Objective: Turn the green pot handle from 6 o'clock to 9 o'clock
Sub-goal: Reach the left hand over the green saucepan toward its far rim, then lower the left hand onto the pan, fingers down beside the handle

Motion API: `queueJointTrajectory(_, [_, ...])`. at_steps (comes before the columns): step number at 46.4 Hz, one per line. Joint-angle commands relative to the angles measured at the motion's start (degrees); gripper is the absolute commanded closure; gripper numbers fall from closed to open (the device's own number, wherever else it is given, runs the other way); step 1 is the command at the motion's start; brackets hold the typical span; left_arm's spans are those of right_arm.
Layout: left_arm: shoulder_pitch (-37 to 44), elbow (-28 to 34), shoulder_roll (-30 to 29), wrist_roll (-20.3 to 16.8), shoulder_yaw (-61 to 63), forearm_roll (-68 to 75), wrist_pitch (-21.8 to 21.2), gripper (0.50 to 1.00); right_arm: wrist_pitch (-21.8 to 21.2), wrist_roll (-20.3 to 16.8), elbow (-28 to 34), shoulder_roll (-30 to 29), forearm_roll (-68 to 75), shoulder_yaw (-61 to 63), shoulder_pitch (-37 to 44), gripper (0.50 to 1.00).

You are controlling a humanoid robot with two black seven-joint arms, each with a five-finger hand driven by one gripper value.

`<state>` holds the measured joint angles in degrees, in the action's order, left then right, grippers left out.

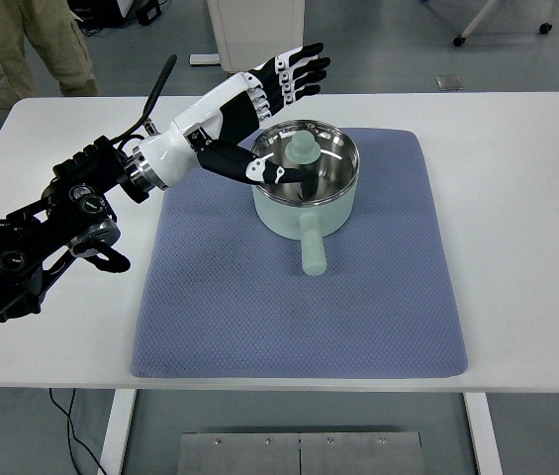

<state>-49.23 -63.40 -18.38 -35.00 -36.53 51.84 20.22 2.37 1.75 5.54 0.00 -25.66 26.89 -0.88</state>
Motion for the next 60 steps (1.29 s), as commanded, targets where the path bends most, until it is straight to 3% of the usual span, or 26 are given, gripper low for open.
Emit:
queueJointTrajectory(1, [-0.51,-0.23,0.1,0.0,0.14,2.63,0.08,0.5,0.0,0.01,0.0,0.0,-0.01,0.0,0.0,0.5])
queueJointTrajectory(49, [-12.12,-1.9,1.41,0.0,7.97,28.23,0.26,0.5,0.0,0.01,0.0,0.0,-0.01,0.0,0.0,0.5])
queueJointTrajectory(60, [-12.56,-1.9,2.29,0.0,7.97,27.61,3.42,0.5,0.0,0.01,0.0,0.0,-0.01,0.0,0.0,0.5])
